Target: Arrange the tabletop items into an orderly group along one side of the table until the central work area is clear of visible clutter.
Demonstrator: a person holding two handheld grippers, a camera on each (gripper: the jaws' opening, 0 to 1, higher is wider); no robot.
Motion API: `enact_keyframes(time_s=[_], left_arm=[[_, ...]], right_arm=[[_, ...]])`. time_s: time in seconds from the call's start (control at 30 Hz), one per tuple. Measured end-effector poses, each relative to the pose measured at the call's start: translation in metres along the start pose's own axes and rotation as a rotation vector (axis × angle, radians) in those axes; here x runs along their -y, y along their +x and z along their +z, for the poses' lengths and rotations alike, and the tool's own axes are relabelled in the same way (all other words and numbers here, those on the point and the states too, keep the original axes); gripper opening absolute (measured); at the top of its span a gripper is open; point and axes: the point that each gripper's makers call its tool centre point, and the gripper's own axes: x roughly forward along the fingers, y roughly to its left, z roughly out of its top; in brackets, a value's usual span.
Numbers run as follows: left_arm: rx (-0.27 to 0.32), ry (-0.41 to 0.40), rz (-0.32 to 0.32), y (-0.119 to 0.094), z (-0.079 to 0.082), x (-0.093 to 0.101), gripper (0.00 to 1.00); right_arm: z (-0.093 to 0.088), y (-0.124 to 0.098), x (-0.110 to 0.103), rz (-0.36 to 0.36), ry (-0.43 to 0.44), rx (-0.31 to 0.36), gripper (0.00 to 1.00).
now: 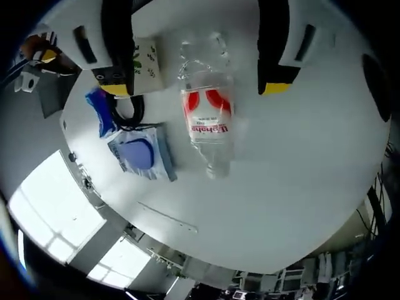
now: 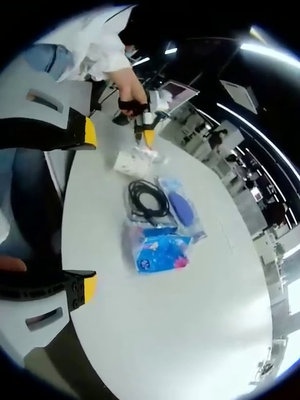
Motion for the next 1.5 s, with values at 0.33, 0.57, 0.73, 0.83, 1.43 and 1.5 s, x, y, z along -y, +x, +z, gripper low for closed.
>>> enact_keyframes(time_s=[0.33, 0.57, 0.73, 0.83, 1.43, 1.5], left_arm=[[-0.018, -0.008, 0.047, 0.013, -0.005, -0.005, 0.82], [-0.009, 0.0, 0.072, 0.019, -0.003, -0.005, 0.8], [-0.008, 0.002, 0.074, 0.024, 0.002, -0.003, 0.78], [0.0, 0.021, 0.109, 0.025, 0.002, -0.006, 0.74], [0.065, 0.014, 0.127, 0.029, 0.005, -0.026, 0.4], [0.086, -0.008, 0.126, 0.028, 0.006, -0.028, 0.39]], right_arm=[[-0.004, 0.002, 0.003, -0.005, 0.008, -0.015, 0.77], [-0.001, 0.004, 0.004, -0.006, 0.018, -0.012, 0.77], [-0.002, 0.006, 0.005, -0.005, 0.021, -0.017, 0.77], [-0.001, 0.007, 0.004, -0.004, 0.02, -0.016, 0.76], [0.005, 0.004, 0.005, -0.005, 0.02, 0.0, 0.75], [0.006, 0.002, 0.004, -0.007, 0.023, 0.008, 0.75]])
